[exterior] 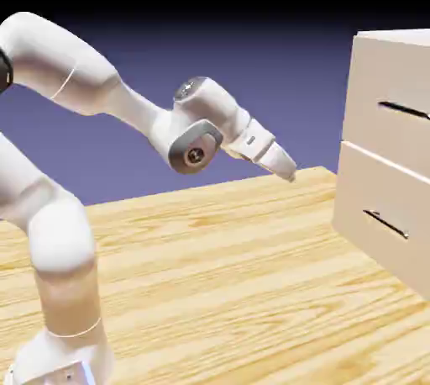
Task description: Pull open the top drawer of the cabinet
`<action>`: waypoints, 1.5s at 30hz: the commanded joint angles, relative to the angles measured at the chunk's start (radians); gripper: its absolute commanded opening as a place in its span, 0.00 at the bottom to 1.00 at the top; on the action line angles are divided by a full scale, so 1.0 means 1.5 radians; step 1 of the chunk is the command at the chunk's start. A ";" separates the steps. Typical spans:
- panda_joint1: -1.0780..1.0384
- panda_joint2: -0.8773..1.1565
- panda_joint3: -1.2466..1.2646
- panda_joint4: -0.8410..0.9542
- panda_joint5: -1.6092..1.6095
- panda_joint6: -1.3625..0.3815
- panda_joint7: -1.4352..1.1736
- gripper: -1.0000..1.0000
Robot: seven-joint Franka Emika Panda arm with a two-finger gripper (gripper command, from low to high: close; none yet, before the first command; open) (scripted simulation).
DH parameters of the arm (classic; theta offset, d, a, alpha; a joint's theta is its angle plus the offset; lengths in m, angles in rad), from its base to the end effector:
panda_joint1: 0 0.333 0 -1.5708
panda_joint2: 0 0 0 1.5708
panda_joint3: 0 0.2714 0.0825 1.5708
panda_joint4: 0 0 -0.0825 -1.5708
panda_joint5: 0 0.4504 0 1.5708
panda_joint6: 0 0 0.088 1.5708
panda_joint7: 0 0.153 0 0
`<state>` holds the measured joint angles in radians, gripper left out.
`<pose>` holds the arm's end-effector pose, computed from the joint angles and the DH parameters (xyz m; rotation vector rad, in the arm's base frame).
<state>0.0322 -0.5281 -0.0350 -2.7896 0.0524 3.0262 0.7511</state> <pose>0.5036 -0.0027 0.3359 -2.4434 1.0415 -0.9703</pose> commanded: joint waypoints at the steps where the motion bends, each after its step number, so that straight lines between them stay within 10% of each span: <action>1: 0.011 0.023 -0.019 0.011 0.029 -0.006 0.006 0.50; 45: 0.502 1.042 -0.870 0.507 1.305 -0.269 0.251 0.50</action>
<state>0.7846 1.0351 -1.3400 -2.0292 2.0095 2.6234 1.1274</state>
